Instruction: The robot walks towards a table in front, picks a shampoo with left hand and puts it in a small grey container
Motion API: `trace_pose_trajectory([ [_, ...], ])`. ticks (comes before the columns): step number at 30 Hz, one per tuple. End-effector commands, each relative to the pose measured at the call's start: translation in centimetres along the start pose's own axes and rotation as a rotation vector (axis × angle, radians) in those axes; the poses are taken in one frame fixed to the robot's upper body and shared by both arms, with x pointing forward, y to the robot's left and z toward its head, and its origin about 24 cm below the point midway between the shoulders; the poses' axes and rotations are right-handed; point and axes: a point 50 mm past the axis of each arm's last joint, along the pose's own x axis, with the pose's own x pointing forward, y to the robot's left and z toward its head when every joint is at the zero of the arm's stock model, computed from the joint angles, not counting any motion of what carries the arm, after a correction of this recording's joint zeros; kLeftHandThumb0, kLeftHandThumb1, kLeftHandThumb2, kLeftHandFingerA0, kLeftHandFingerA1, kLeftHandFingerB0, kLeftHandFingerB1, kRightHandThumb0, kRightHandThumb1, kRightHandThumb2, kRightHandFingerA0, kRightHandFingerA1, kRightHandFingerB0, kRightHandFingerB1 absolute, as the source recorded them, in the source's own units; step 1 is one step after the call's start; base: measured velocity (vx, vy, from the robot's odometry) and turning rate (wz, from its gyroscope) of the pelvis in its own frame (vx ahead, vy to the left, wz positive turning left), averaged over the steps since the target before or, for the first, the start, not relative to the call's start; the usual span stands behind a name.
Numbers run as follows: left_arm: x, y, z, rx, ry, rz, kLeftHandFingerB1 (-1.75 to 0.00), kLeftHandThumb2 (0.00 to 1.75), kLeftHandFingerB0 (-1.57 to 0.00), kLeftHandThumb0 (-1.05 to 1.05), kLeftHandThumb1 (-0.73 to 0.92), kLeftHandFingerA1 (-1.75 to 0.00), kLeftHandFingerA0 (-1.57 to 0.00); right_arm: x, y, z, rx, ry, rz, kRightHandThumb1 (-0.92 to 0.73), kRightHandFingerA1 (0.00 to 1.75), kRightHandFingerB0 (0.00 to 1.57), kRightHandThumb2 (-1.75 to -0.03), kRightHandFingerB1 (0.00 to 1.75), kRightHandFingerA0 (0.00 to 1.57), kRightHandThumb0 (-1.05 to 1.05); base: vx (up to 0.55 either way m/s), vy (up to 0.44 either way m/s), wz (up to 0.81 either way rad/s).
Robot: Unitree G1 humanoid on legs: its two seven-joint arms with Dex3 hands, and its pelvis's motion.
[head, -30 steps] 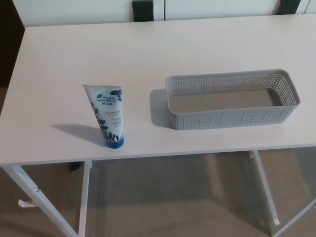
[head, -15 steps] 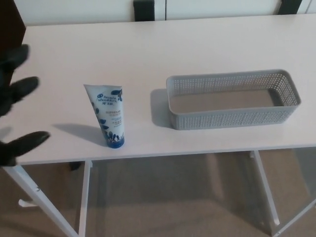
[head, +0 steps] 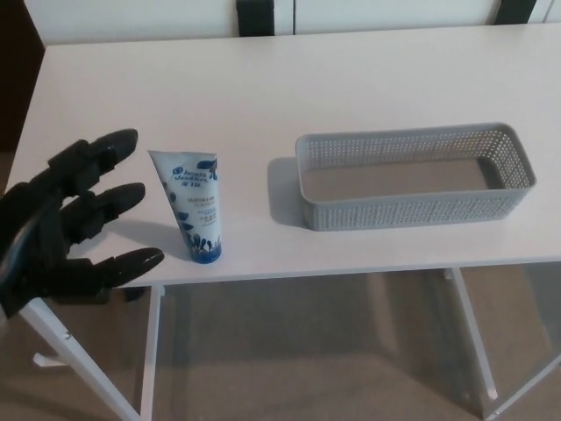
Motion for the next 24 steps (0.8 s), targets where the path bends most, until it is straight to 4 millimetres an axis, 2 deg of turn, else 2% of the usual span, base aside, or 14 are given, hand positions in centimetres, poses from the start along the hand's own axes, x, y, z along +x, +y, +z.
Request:
trace_pose_trajectory([
  [1,0.0,-0.2,-0.7,0.003,0.067,0.027,-0.19,0.59,-0.07,-0.38,0.43,-0.36,-0.1,-0.2,-0.4,-0.2,-0.023,0.003,0.0,-0.69,0.49,0.56,-0.6,0.42,0.71,-0.3,0.0,0.0,0.0],
  [10,0.6,-0.2,-1.5,-0.03,0.087,0.036,-0.19,0.58,-0.06,-0.4,0.44,-0.37,-0.1,-0.2,-0.3,-0.1,0.01,-0.014,0.018,-0.66,0.48,0.56,-0.59,0.43,0.66,-0.3,0.0,0.0,0.0],
  [11,0.8,-0.2,-1.4,-0.027,0.09,0.038,-0.3,0.72,0.0,-0.37,0.3,-0.44,-0.01,-0.2,-0.2,0.0,0.012,-0.023,0.018,-0.67,0.48,0.57,-0.59,0.43,0.66,-0.29,0.0,0.0,0.0],
  [12,0.9,-0.1,-1.4,-0.026,0.091,0.038,-0.3,0.72,0.0,-0.37,0.3,-0.44,-0.01,-0.2,-0.2,0.1,0.012,-0.026,0.019,-0.67,0.48,0.57,-0.59,0.43,0.66,-0.29,0.0,0.0,0.0],
  [13,1.0,-0.3,-1.5,-0.035,0.096,0.033,-0.24,0.53,-0.02,-0.38,0.45,-0.34,-0.11,-0.2,-0.2,0.1,0.017,-0.027,0.017,-0.66,0.49,0.56,-0.59,0.43,0.65,-0.28,0.0,0.0,0.0],
  [17,1.7,-0.5,-1.8,-0.019,0.111,0.039,-0.19,0.58,-0.06,-0.44,0.44,-0.37,-0.1,-0.1,-0.2,0.3,0.009,-0.027,0.015,-0.68,0.5,0.57,-0.6,0.43,0.7,-0.27,0.0,0.0,0.0],
  [18,1.8,-0.4,-1.7,0.003,0.112,0.048,-0.22,0.68,-0.05,-0.47,0.31,-0.43,-0.05,0.0,-0.3,0.7,0.01,-0.036,0.015,-0.68,0.5,0.56,-0.6,0.43,0.7,-0.28,0.0,0.0,0.0],
  [20,2.0,-0.4,-1.8,0.019,0.119,0.053,-0.19,0.67,-0.08,-0.49,0.31,-0.42,-0.05,0.0,-0.3,0.8,0.011,-0.042,0.015,-0.68,0.51,0.57,-0.6,0.43,0.7,-0.28,0.0,0.0,0.0],
  [21,2.0,-0.4,-1.8,0.021,0.12,0.055,-0.18,0.56,-0.07,-0.46,0.44,-0.35,-0.11,0.1,-0.3,0.9,0.019,-0.047,0.013,-0.68,0.52,0.57,-0.6,0.43,0.71,-0.28,0.0,0.0,0.0],
  [22,2.1,-0.4,-1.9,0.023,0.119,0.057,-0.24,0.53,-0.03,-0.44,0.44,-0.34,-0.12,0.2,-0.3,1.0,0.019,-0.046,0.011,-0.67,0.51,0.58,-0.59,0.43,0.7,-0.27,0.0,0.0,0.0],
  [23,2.2,-0.5,-2.2,0.04,0.127,0.059,-0.22,0.69,-0.05,-0.48,0.32,-0.43,-0.05,0.2,-0.3,1.1,0.013,-0.048,0.016,-0.67,0.5,0.56,-0.59,0.43,0.68,-0.28,0.0,0.0,0.0],
  [24,2.3,-0.6,-2.4,0.048,0.131,0.06,-0.23,0.69,-0.03,-0.47,0.32,-0.43,-0.06,0.2,-0.4,1.2,0.007,-0.052,0.019,-0.67,0.5,0.56,-0.59,0.43,0.68,-0.29,0.0,0.0,0.0],
])
